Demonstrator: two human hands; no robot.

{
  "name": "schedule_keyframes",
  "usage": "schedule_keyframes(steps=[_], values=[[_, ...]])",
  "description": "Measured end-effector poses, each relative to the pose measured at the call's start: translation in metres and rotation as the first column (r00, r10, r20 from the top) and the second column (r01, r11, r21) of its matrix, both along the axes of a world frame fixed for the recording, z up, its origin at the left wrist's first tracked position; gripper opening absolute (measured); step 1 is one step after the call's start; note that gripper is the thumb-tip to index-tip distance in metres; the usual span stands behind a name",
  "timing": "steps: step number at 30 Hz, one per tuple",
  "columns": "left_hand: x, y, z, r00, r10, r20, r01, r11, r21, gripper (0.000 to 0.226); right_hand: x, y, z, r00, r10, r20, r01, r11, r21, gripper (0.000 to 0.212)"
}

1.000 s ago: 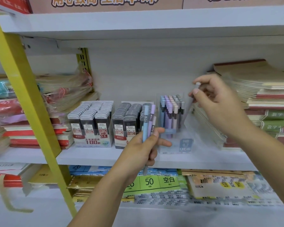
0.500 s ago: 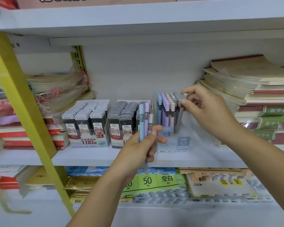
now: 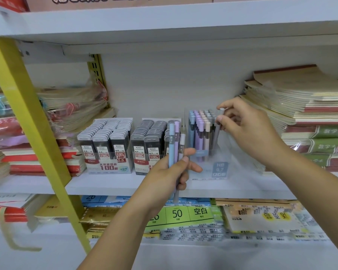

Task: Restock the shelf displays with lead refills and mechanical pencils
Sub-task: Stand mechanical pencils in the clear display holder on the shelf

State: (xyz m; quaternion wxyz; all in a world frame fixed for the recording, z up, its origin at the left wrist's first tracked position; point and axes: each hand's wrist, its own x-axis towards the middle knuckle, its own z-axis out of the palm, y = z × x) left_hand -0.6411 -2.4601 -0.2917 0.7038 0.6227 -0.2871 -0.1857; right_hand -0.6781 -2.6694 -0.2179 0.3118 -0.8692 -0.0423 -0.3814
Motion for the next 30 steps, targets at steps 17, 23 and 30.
schedule_keyframes(steps=[17,23,30], values=[[-0.002,0.0,0.004,0.999,-0.015,0.028,0.014,1.0,0.013,0.025,0.006,0.003,-0.014,0.983,-0.172,-0.058,0.163,0.977,-0.141,0.024],[-0.006,-0.004,0.008,0.989,-0.146,0.027,0.145,0.989,0.026,0.026,-0.026,0.031,-0.019,0.997,0.071,-0.039,-0.066,0.992,0.107,0.014],[-0.009,-0.004,0.006,0.97,-0.242,-0.003,0.242,0.97,-0.011,0.033,-0.032,0.04,-0.016,0.924,0.382,-0.017,-0.299,0.749,0.591,0.01]])
